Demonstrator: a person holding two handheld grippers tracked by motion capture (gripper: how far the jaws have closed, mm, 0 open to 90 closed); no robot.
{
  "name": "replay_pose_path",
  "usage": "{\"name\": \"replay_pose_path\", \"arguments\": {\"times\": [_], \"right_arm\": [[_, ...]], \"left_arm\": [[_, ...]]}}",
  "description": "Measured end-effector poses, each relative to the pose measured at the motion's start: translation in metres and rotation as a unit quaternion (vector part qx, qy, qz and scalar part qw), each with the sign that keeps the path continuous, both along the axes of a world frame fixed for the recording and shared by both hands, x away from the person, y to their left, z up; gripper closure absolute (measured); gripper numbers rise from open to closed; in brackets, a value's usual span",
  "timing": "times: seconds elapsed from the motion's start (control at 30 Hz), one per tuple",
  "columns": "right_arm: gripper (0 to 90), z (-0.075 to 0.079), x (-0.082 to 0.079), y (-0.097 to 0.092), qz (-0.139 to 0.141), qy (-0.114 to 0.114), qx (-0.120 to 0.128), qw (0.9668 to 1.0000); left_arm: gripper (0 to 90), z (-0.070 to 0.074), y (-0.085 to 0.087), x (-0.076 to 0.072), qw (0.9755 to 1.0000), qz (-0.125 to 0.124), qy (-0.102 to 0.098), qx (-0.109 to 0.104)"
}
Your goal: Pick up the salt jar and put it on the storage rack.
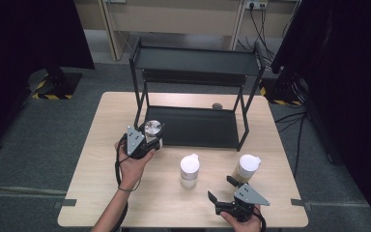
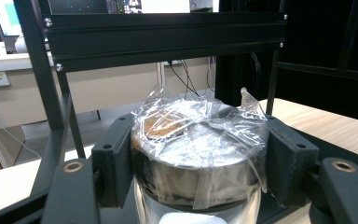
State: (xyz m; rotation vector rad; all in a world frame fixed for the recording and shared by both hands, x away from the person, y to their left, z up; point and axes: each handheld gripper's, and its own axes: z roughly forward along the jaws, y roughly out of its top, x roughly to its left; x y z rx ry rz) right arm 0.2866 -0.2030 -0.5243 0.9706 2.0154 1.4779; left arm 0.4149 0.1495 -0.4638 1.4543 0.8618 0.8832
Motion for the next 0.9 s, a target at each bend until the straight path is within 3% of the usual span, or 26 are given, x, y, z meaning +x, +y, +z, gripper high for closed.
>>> {"name": "replay_pose_path", "arguments": {"times": [0.5,0.9], "right_arm": [[8.7,0.000,0.000,0.000,0.001,0.000,0.001,1.0000],[8.7,0.000,0.000,0.000,0.001,0.000,0.001,1.0000]], "left_arm": [[35.0,0.012,-0.010,0.019,1.0000,0.006,-0.006,0.005],[35.0,0.011,-0.014,0.035,0.9999,0.014,0.004,0.001]]}}
